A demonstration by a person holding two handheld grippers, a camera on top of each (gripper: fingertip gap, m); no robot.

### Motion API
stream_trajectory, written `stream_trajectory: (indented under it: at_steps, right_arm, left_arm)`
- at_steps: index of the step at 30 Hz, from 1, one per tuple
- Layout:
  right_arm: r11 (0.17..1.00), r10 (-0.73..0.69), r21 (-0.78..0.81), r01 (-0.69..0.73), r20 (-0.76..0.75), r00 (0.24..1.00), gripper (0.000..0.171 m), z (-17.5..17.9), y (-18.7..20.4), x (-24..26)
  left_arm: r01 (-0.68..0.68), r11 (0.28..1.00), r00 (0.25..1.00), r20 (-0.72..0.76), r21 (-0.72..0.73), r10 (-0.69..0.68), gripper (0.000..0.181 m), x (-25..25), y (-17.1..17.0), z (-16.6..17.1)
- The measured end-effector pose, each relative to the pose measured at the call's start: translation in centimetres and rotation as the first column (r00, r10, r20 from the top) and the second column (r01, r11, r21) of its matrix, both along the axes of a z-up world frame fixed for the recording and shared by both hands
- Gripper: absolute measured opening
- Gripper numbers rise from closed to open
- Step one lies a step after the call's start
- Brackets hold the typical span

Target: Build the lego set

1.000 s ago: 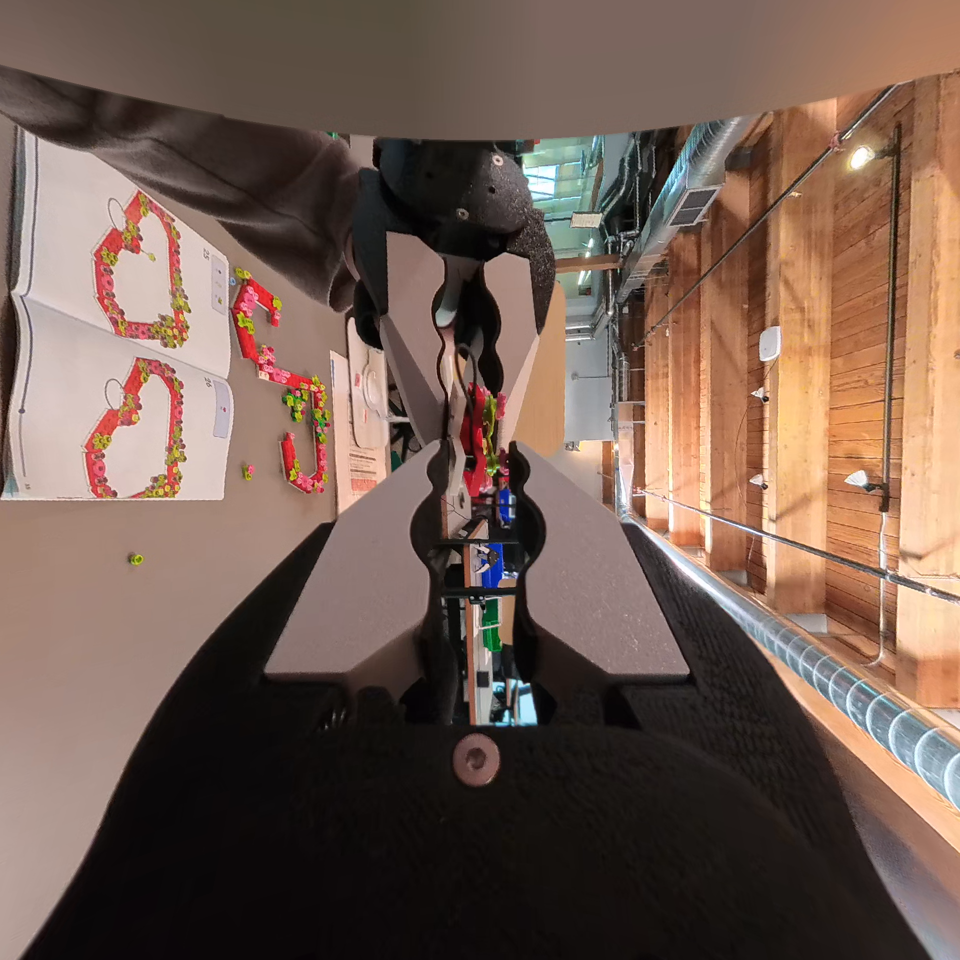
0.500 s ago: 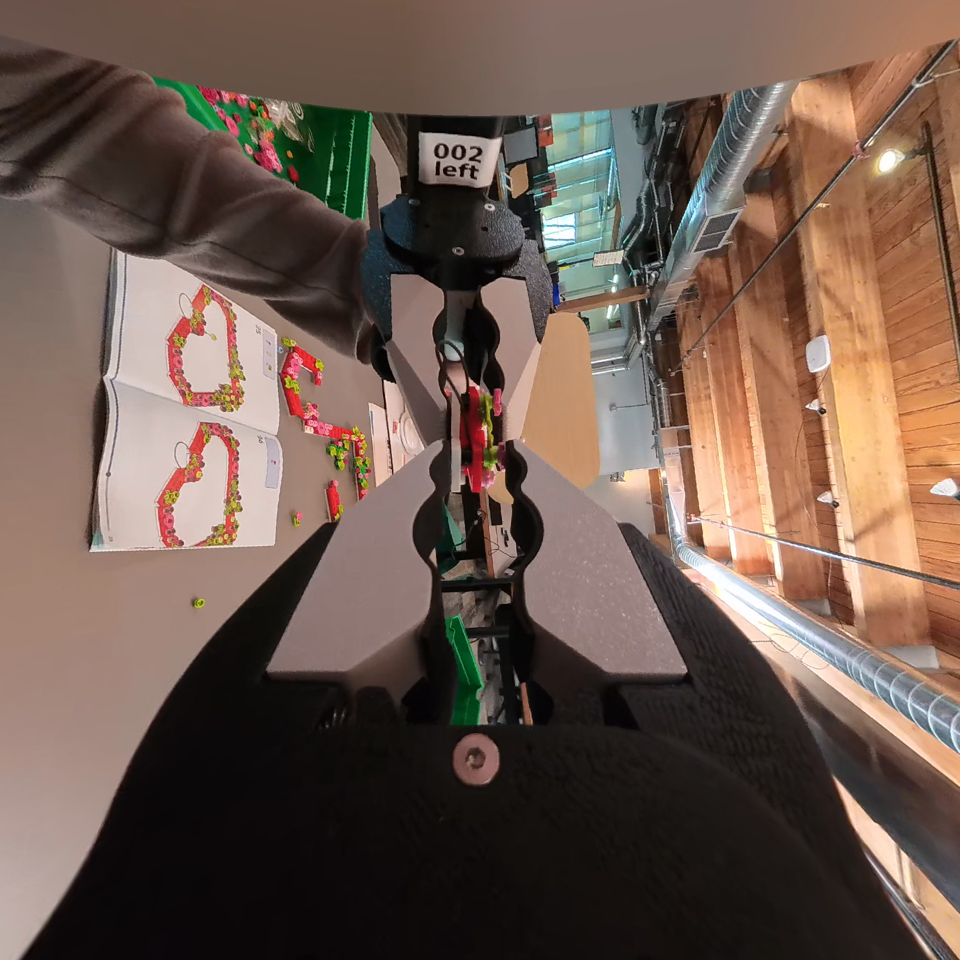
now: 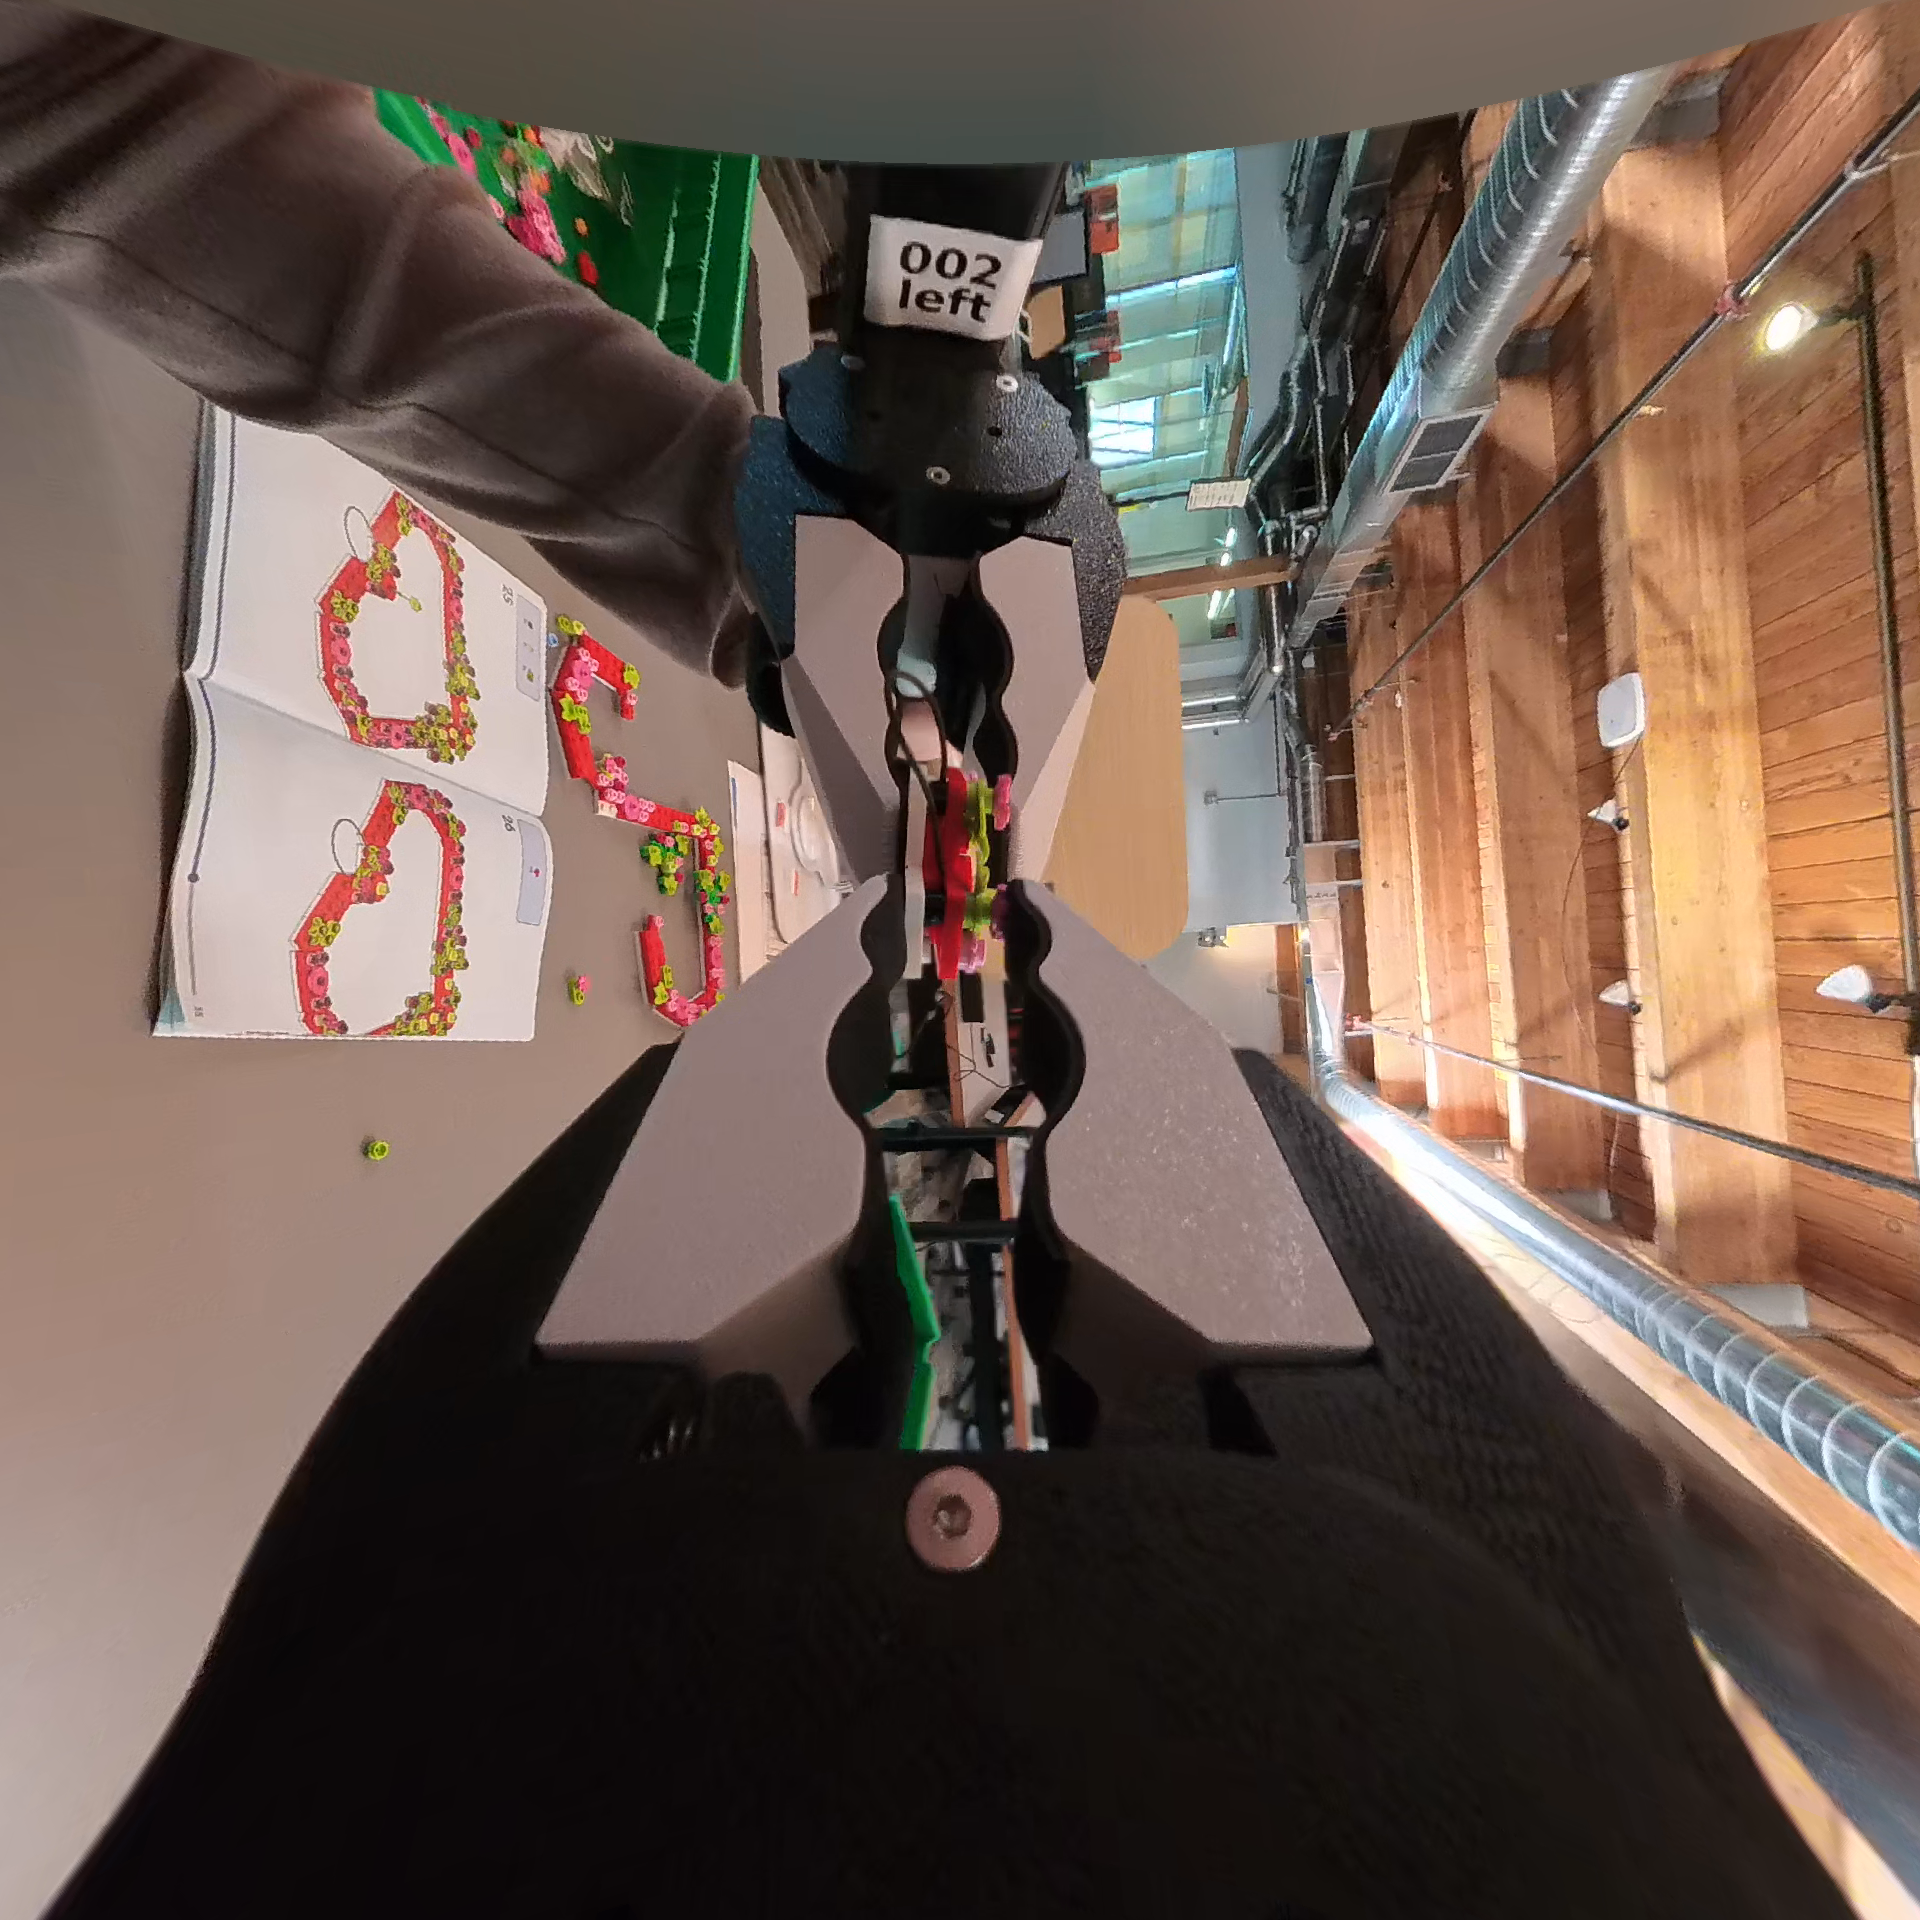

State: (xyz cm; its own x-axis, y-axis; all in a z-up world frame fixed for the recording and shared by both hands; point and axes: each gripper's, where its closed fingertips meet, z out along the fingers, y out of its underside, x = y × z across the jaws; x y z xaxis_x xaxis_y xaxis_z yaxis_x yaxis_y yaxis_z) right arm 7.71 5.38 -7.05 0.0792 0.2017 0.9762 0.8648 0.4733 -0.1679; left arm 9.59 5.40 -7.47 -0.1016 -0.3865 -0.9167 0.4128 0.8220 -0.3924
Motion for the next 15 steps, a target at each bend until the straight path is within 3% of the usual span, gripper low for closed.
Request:
stream_trajectory:
  at_steps: [1,9,13,15]
  right_arm:
    - [1.000,0.000,-0.003,0.000,-0.011,1.000,0.016,-0.1,0.1,0.1]
    - [0.999,0.018,-0.027,-0.020,-0.089,0.996,0.017,-1.6,1.5,2.2]
    - [1.000,0.014,-0.012,-0.015,-0.091,0.996,0.018,-3.9,3.6,4.6]
    - [0.999,0.015,-0.026,-0.018,-0.095,0.995,0.037,-5.6,4.8,5.8]
  left_arm:
    - [-0.001,1.000,1.000,-0.005,-0.007,0.001,0.017,0.1,0.1,-0.1]
    - [-0.061,0.998,0.996,-0.063,-0.017,0.060,0.017,2.3,1.7,-2.0]
    - [-0.194,0.979,0.977,-0.078,0.066,0.199,0.017,4.8,4.0,-4.3]
    - [-0.294,0.950,0.952,-0.057,0.106,0.301,0.017,6.3,5.9,-5.5]
